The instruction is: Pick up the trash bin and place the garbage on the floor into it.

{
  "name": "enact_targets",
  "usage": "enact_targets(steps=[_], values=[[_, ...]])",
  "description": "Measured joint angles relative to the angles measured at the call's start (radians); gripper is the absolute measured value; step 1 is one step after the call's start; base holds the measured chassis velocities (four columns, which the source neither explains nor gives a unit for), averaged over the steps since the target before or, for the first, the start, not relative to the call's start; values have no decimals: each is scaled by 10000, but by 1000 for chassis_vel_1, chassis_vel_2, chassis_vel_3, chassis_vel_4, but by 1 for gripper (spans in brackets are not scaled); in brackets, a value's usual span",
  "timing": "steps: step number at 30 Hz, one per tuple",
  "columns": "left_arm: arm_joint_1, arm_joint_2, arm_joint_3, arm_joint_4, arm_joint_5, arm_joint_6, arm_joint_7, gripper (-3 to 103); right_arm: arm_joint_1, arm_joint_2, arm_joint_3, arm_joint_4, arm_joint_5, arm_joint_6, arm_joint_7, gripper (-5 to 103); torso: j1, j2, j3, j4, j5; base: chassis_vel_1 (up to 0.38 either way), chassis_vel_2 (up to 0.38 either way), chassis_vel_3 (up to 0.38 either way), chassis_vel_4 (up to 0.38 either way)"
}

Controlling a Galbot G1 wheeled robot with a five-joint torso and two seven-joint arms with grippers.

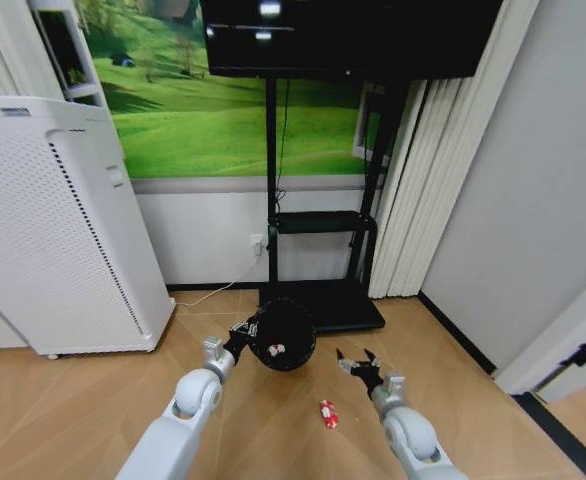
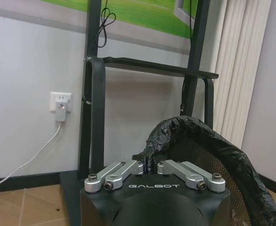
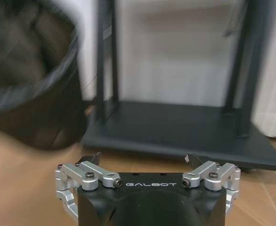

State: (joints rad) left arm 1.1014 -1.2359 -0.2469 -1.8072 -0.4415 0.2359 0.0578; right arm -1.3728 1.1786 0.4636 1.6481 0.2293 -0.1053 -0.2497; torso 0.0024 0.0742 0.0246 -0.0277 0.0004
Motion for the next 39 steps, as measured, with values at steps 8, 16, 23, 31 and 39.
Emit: enact_targets(steps=[8,16,23,31,39], values=[[138,-66,-178,-12,42,-13,54,7,1189,-337,-1337,-3329,-1825,1695,-1503,100,0,-1,1,13,1,32,70,-37,-51],[334,-111,-207,-184,105,-35,93,7,1838,-384,-1989,-4380,-1742,1515,-1656,100,-1,-1,1,5,-6,0,0,0,0],[484,-191,-277,-269,166,-86,176,7,1983,-198,-2606,-4948,-842,729,-1575,100,-1,-2,0,5,-2,0,0,0,0],[566,-180,-453,-360,162,-117,288,7,2651,407,-2698,-6093,-947,694,-1335,100,0,-2,0,9,-6,0,0,0,0],[584,-256,-560,-319,163,-169,374,7,2832,473,-2718,-6596,-1068,741,-1207,100,-1,-2,1,6,-5,0,0,0,0]])
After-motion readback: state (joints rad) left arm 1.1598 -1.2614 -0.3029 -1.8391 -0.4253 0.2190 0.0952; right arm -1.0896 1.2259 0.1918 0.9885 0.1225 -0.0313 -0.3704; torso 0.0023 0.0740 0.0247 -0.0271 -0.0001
